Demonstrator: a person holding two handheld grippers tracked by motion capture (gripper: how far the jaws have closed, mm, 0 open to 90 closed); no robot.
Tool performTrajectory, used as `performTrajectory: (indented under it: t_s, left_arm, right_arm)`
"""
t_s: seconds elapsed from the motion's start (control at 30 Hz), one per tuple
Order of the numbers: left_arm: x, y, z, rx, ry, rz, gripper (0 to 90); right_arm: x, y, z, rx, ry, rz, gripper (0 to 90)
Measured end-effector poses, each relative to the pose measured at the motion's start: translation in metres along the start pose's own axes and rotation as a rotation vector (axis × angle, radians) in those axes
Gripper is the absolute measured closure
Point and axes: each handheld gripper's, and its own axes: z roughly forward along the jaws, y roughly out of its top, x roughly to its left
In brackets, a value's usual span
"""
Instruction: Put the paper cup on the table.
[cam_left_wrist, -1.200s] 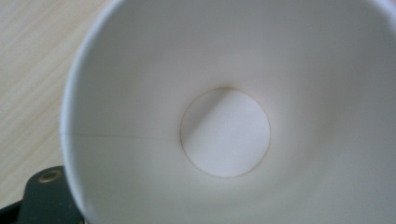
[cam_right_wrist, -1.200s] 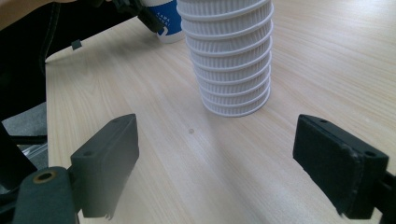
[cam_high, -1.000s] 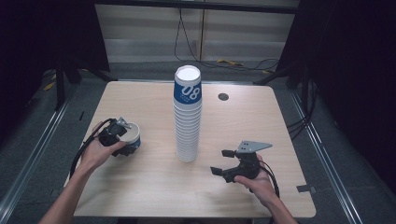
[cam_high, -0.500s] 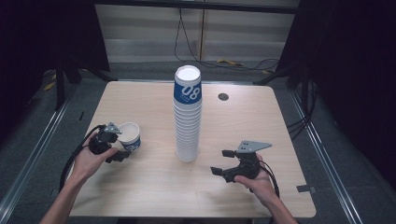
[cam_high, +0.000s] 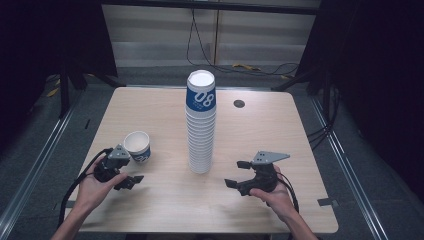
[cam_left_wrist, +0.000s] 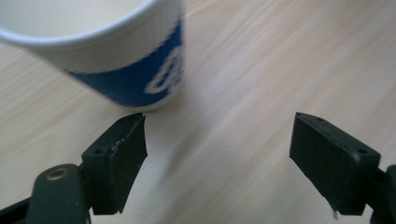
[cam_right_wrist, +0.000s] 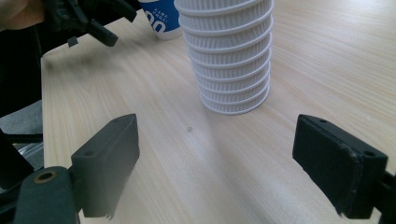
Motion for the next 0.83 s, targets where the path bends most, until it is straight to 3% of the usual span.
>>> performTrajectory:
  t_s: [0.13, 0.27, 0.4, 0.5, 0.53, 0.6, 0.7, 0.83]
  left_arm:
    - [-0.012, 0.000, -0.001, -0.077, -0.030, -0.036, 18.2]
    - [-0.026, 0.002, 0.000, -0.133, -0.029, -0.052, 17.8]
    - [-0.042, 0.003, 0.003, -0.188, -0.049, -0.035, 17.8]
    - [-0.048, 0.003, 0.009, -0.236, -0.087, -0.051, 17.7]
    - [-0.050, 0.004, 0.013, -0.246, -0.095, -0.056, 17.8]
    - [-0.054, 0.007, 0.019, -0.264, -0.082, -0.051, 17.8]
    - [-0.062, 0.008, 0.026, -0.287, -0.098, -0.059, 17.8]
    - [-0.067, 0.004, 0.023, -0.333, -0.079, -0.058, 18.0]
  right_arm:
    - [-0.002, 0.000, -0.001, -0.006, -0.010, 0.004, 15.0]
    - [0.000, 0.000, -0.003, -0.014, -0.018, 0.007, 15.0]
    - [0.003, 0.001, -0.003, -0.006, -0.037, 0.006, 15.0]
    - [0.008, -0.002, -0.005, 0.003, -0.113, -0.011, 16.3]
    - [0.008, -0.003, -0.006, 0.002, -0.113, -0.007, 16.3]
    - [0.010, -0.007, -0.005, 0.001, -0.125, -0.010, 16.2]
    - [0.011, -0.010, -0.003, -0.010, -0.141, -0.002, 15.7]
    - [0.008, -0.013, -0.002, -0.015, -0.177, 0.006, 15.6]
